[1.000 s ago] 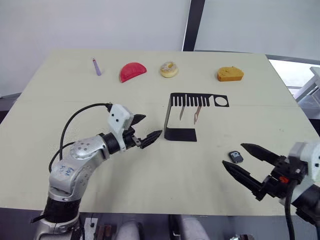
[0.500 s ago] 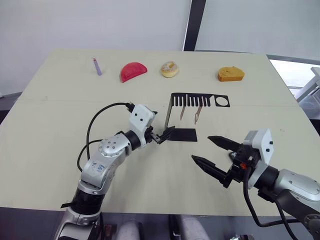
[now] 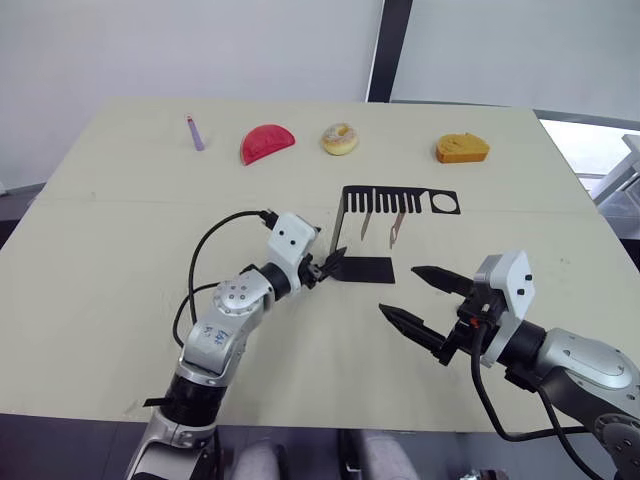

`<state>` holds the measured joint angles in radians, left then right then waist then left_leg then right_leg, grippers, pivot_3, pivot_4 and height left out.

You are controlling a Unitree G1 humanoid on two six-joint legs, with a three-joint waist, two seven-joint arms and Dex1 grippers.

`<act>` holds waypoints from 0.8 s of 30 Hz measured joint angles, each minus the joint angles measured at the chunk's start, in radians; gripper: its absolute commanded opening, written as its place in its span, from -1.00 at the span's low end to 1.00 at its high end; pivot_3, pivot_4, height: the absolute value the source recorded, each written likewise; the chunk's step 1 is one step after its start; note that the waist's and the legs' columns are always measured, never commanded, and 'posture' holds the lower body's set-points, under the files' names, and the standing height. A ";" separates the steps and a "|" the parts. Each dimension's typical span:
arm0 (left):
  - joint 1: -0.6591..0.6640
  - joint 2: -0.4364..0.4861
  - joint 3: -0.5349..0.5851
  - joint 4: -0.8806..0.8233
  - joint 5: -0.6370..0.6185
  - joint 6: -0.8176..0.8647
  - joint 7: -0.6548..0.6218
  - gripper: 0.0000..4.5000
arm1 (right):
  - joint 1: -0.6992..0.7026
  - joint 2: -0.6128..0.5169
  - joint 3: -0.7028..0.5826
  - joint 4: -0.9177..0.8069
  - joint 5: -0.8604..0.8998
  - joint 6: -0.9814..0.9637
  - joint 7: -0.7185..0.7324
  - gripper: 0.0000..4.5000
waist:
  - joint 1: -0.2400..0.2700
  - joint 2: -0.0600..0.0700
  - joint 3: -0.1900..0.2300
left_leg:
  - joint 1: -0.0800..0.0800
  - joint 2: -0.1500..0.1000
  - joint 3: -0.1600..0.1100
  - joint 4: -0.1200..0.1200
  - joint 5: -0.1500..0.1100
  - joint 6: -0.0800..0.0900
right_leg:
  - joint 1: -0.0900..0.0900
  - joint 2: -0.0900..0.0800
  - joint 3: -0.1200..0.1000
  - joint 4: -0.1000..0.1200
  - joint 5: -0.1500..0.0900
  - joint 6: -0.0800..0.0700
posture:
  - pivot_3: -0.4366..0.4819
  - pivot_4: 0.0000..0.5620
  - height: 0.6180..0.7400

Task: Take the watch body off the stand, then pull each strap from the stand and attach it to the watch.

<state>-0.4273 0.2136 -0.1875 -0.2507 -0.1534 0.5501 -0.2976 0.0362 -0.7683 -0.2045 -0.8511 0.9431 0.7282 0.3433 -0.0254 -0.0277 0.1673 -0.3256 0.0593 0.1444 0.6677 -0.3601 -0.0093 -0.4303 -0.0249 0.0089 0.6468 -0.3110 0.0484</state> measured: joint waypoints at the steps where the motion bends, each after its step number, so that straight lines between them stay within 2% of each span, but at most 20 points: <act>1: -0.006 -0.002 -0.002 0.008 0.005 -0.009 -0.001 0.43 | 0.000 0.000 0.000 0.000 0.000 0.000 0.000 1.00 | 0.000 0.000 0.000 | 0.000 0.000 0.000 0.000 0.000 0.000 | 0.000 0.000 0.000 0.000 0.000 0.000 | -0.05 -0.47 0.95; 15: -0.041 -0.041 -0.027 0.082 0.080 -0.074 0.001 0.43 | 0.009 0.000 0.000 -0.001 -0.003 0.000 0.000 1.00 | 0.000 0.000 0.000 | 0.000 0.000 0.000 0.000 0.000 0.000 | 0.000 0.000 0.000 0.000 0.000 0.000 | -0.05 -0.47 0.95; 18: -0.043 -0.044 -0.027 0.105 0.090 -0.081 0.004 0.02 | 0.010 0.000 0.000 -0.001 -0.004 0.000 0.000 1.00 | 0.000 0.000 0.000 | 0.000 0.000 0.000 0.000 0.000 0.000 | 0.000 0.000 0.000 0.000 0.000 0.000 | -0.05 -0.47 0.95; 20: -0.043 -0.048 -0.027 0.107 0.094 -0.082 0.004 -0.39 | 0.009 0.001 0.000 -0.001 -0.006 0.000 0.000 1.00 | 0.000 0.000 0.000 | 0.000 0.000 0.000 0.000 0.000 0.000 | 0.000 0.000 0.000 0.000 0.000 0.000 | -0.05 -0.47 0.95; 24: -0.043 -0.058 -0.026 0.107 0.098 -0.081 0.007 -0.39 | 0.009 0.005 0.000 -0.001 -0.009 0.000 0.000 1.00 | 0.000 0.000 0.000 | 0.000 0.000 0.000 0.000 0.000 0.000 | 0.000 0.000 0.000 0.000 0.000 0.000 | -0.05 -0.47 0.95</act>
<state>-0.4699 0.1558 -0.2134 -0.1441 -0.0553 0.4695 -0.2904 0.0452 -0.7635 -0.2045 -0.8518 0.9340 0.7281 0.3432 -0.0254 -0.0278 0.1673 -0.3256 0.0594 0.1444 0.6676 -0.3601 -0.0092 -0.4302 -0.0250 0.0088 0.6466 -0.3110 0.0484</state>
